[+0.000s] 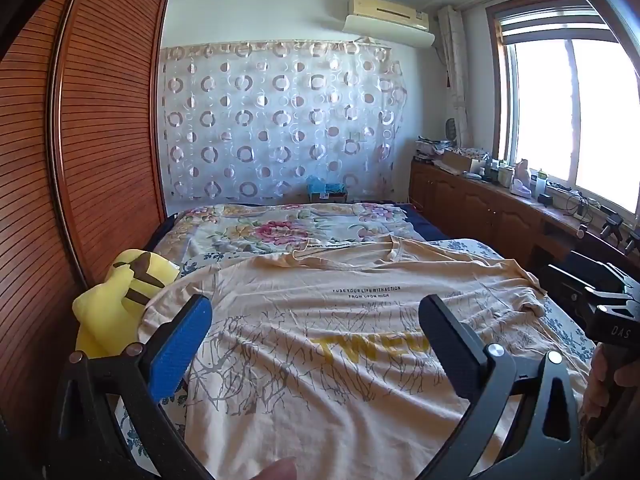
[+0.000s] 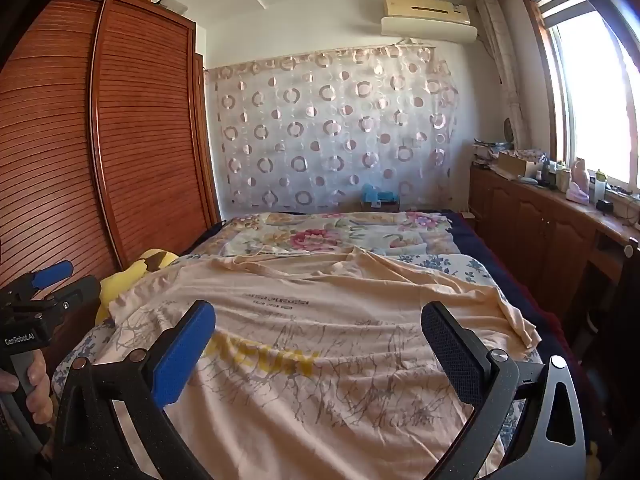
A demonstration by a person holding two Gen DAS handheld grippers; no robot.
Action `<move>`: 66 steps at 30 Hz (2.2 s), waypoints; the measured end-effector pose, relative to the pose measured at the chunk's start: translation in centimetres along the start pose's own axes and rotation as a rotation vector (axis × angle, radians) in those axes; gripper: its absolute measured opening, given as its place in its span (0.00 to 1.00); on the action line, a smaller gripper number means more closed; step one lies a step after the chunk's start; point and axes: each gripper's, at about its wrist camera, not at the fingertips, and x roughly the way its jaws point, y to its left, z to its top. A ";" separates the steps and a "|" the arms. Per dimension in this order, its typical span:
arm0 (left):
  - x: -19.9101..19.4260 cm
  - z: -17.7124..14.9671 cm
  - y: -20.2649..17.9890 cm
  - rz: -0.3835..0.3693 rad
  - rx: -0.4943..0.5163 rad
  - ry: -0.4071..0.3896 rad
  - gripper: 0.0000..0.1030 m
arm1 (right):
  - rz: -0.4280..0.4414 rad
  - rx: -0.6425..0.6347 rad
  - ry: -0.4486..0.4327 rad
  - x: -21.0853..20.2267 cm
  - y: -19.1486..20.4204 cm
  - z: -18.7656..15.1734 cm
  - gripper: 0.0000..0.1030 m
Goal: Fold small clothes
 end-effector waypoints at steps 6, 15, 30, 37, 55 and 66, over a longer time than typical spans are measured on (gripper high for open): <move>-0.1 0.0 0.1 -0.009 -0.011 -0.018 1.00 | 0.002 -0.001 -0.002 0.0 -0.1 -0.1 1.00; -0.1 0.0 0.1 -0.008 -0.016 -0.016 1.00 | 0.000 -0.008 -0.004 0.1 0.4 -0.2 1.00; -0.1 -0.1 0.1 -0.006 -0.013 -0.020 1.00 | -0.001 -0.013 -0.003 0.0 0.4 -0.1 1.00; -0.1 -0.1 0.1 -0.006 -0.012 -0.021 1.00 | 0.000 -0.016 -0.005 0.0 0.5 -0.1 1.00; -1.0 1.5 -0.1 -0.007 -0.007 -0.030 1.00 | -0.006 -0.014 -0.009 -0.4 0.4 0.2 1.00; -1.1 1.3 -0.2 -0.006 -0.006 -0.033 1.00 | -0.005 -0.015 -0.009 -0.3 0.3 0.1 1.00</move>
